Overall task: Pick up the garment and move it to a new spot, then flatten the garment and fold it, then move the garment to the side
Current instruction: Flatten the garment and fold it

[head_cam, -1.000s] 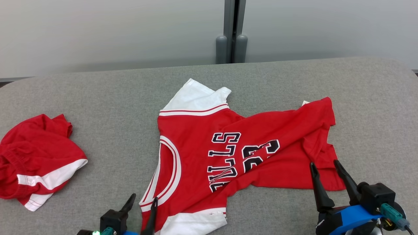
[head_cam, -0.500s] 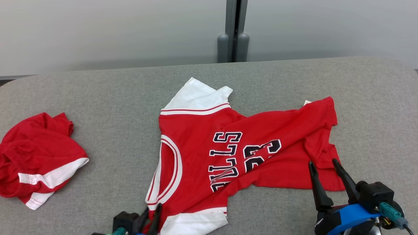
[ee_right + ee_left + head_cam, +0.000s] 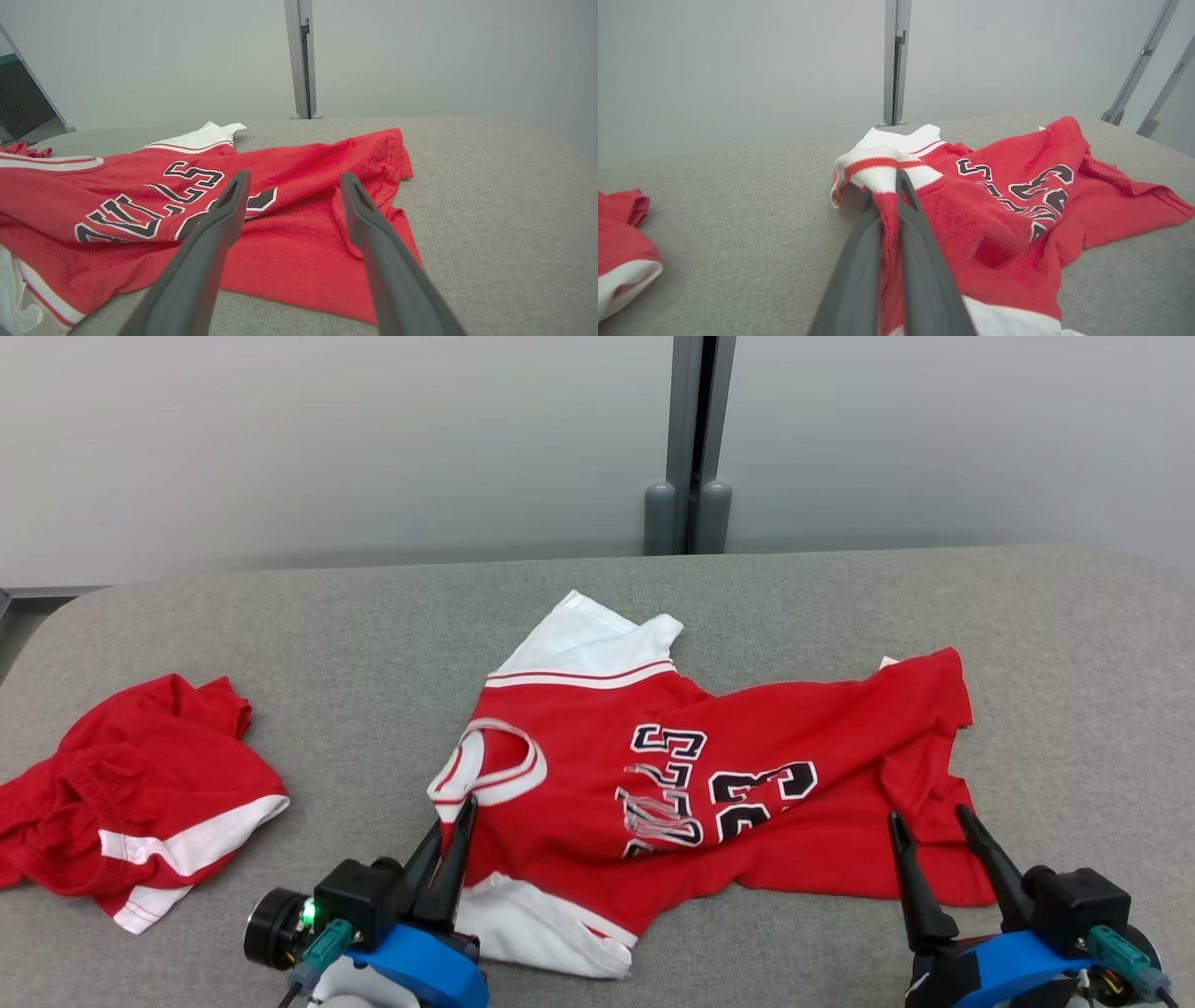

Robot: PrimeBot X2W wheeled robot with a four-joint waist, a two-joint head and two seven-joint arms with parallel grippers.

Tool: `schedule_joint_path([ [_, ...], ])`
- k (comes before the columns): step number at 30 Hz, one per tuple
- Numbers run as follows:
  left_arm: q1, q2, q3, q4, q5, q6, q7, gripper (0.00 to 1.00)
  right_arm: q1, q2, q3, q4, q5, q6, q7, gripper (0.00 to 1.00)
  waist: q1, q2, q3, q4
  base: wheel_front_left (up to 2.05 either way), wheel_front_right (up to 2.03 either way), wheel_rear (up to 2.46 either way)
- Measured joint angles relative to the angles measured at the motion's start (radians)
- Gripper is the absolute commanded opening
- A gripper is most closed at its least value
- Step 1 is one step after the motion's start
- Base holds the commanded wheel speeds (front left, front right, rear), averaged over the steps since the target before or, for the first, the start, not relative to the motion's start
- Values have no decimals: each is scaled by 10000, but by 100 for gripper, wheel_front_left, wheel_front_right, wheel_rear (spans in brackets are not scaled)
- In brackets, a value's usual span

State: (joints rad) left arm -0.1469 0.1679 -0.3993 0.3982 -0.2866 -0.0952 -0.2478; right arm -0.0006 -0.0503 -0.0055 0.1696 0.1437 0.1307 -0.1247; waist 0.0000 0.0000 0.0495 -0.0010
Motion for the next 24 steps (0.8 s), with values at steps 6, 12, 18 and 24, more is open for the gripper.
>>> schedule_joint_path([
  [6, 190, 190, -117, -1678, 150, 224, 445, 0, 62, 0, 56, -13, 75, 0, 6, 100, 0, 0, -117, 89, 0, 0, 0],
  [12, 579, 316, -261, -2729, 153, 424, 890, 0, 67, 0, 100, -13, 92, 0, -4, 100, 0, 0, -36, 77, 0, 0, 0],
  [18, 778, 466, -224, -2964, 104, 516, 1012, 0, 59, 0, 98, -2, 104, 0, -12, 100, 0, 0, 104, 15, 0, 0, 0],
  [24, 580, 545, -8, -2838, -19, 591, 974, 0, -63, 2, 123, 19, 104, 0, -48, 100, 0, 0, 313, -166, 0, 0, 0],
])
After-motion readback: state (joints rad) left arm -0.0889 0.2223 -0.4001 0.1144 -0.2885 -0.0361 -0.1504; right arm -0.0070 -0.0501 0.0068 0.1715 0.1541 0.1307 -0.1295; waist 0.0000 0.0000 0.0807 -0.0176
